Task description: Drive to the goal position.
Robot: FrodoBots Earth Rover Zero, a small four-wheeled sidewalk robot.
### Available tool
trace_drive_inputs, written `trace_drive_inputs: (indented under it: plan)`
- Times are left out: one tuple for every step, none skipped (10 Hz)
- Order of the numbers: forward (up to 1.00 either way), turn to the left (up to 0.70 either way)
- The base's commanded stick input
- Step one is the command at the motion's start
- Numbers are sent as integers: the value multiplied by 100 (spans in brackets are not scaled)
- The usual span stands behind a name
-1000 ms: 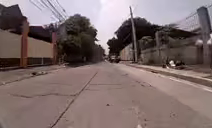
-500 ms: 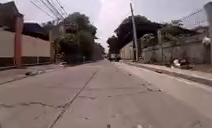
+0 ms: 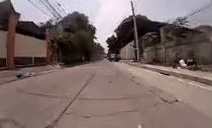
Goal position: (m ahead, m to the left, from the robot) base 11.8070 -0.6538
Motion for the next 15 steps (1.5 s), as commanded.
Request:
trace_drive_inputs:
  plan:
    - [100,43]
    - [100,27]
    - [100,15]
    - [100,14]
    - [100,16]
    - [100,16]
    - [100,16]
    - [100,16]
    - [100,16]
    - [100,16]
    - [100,16]
    - [100,13]
    - [100,3]
    - [100,3]
    - [100,3]
